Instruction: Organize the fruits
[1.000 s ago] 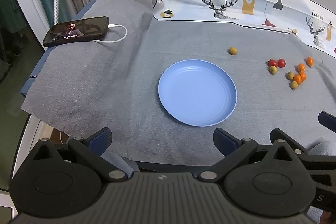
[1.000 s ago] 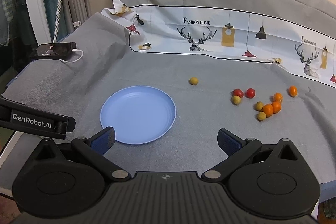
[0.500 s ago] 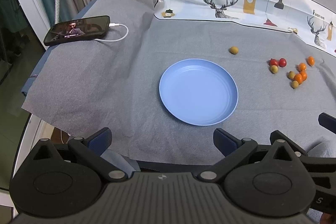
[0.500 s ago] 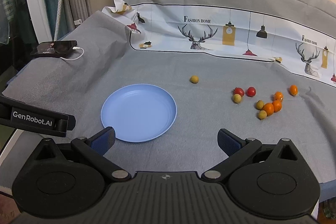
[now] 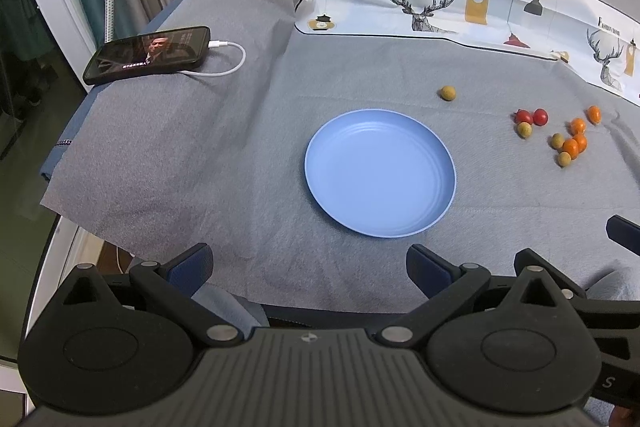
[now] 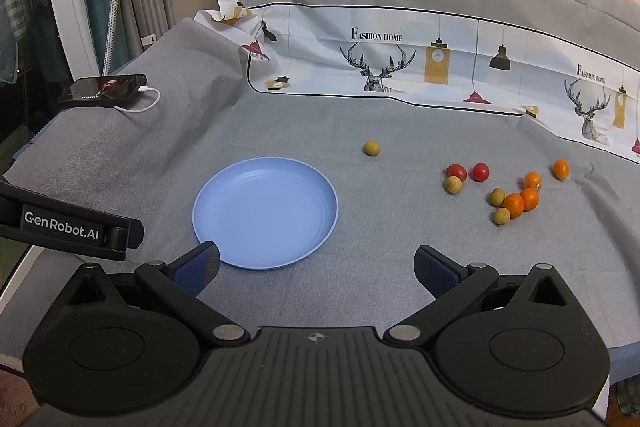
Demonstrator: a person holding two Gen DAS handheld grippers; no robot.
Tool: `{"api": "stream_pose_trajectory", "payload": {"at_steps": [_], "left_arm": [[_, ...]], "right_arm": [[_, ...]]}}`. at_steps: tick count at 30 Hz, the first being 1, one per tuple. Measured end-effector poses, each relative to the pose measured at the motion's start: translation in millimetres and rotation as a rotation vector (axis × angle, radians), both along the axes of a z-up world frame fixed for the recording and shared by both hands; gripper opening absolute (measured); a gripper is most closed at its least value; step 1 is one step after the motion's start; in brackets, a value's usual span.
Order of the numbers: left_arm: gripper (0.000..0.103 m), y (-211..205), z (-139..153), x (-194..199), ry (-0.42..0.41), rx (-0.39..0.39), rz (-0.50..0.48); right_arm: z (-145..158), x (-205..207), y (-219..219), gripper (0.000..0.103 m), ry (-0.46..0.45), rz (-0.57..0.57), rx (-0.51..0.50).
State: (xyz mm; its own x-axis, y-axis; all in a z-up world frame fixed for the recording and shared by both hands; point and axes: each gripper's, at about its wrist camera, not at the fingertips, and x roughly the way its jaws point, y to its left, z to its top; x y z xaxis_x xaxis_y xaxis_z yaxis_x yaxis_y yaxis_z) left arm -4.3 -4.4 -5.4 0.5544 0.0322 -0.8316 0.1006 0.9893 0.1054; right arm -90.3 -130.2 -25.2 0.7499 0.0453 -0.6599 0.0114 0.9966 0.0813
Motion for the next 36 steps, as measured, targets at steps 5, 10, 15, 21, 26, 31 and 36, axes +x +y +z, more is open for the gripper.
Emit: {"api": "stream_pose_trajectory", "payload": {"at_steps": [5, 10, 15, 21, 26, 31, 36], "left_arm": [[0.103, -0.9, -4.0, 1.9, 0.011, 0.005, 0.002], [0.103, -1.8, -7.1, 4.9, 0.022, 0.012, 0.003], [0.103, -4.7, -11.5, 10.5, 0.038, 0.026, 0.000], [0.103, -14.2, -18.4, 18.6, 0.064, 0.048, -0.011], [0.103, -28.8, -26.7, 30.9, 0.103, 0.057, -0.039], [0.103, -61.4, -31.8, 56.1, 0.125, 0.058, -0.089], [0.103, -110.4, -39.2, 100.3, 0.152, 0.023, -0.161]], "right_arm": [[-3.6, 1.8, 0.9, 0.103, 0.005, 0.005, 0.003], [-7.7, 5.5, -1.1, 0.103, 0.017, 0.011, 0.011], [-12.4, 9.1, -5.0, 0.103, 0.030, 0.008, 0.025], [-23.0, 16.0, -14.5, 0.103, 0.053, -0.017, 0.051], [-40.7, 23.0, -29.5, 0.103, 0.080, -0.066, 0.072], [-66.8, 32.6, -67.0, 0.103, 0.089, -0.221, 0.079], [-98.1, 57.5, -127.6, 0.103, 0.078, -0.437, 0.087]]}}
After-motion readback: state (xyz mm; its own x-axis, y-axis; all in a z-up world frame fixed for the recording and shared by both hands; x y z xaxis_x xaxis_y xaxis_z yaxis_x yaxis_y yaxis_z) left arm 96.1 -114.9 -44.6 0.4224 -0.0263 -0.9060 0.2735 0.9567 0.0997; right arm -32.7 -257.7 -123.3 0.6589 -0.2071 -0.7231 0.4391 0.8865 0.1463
